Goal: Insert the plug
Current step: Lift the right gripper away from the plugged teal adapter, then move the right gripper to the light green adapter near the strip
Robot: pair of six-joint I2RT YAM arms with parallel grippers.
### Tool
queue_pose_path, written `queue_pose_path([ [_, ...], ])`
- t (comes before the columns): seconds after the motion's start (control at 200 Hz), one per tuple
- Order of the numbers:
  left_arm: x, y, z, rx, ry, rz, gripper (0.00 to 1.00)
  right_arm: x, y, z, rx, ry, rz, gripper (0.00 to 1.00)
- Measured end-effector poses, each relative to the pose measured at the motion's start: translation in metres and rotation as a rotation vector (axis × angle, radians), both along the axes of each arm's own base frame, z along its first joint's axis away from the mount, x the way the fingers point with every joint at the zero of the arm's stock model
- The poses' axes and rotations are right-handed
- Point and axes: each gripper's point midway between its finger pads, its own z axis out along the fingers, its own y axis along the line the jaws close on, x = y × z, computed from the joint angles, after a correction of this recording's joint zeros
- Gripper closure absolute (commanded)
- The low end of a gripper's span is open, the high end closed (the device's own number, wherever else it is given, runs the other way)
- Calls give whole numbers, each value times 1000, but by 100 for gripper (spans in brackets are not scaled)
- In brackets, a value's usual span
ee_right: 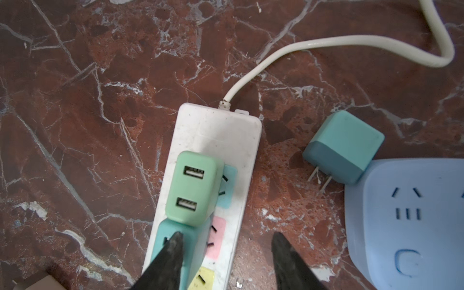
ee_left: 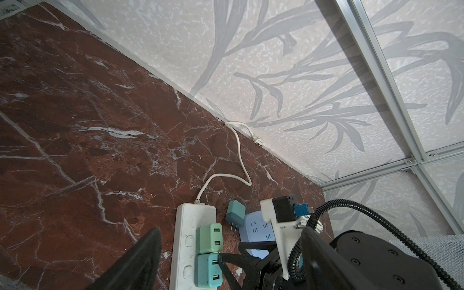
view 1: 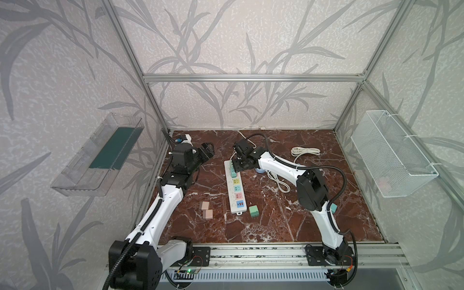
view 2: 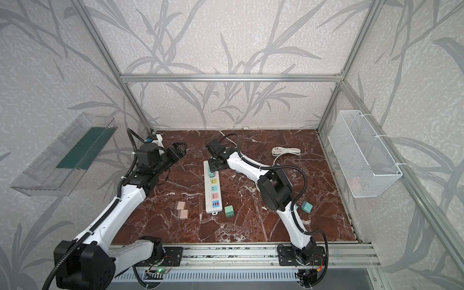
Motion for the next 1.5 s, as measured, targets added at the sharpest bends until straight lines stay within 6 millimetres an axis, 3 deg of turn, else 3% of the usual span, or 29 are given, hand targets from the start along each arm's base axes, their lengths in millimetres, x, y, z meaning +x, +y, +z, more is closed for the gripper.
queue_pose_path([
  [0.335, 1, 1, -1, -4, 1, 1, 14, -3, 0, 6, 5, -1, 16, 44],
  [0.61, 2, -1, -3, -7, 7, -6, 14, 13, 5, 45, 45, -110, 7, 44],
  [0.77, 2, -1, -3, -8, 7, -9, 14, 28, 18, 64, 76, -163, 6, 44],
  [0.845, 2, -2, -3, -9, 7, -13, 14, 31, 20, 58, 68, -160, 5, 45],
  [1.095, 2, -3, -3, -18, 9, -13, 14, 27, 11, 5, -21, -86, -1, 46],
  [1.5, 2, -3, -4, -21, 14, -16, 14, 24, 8, 8, -24, -88, -1, 42],
])
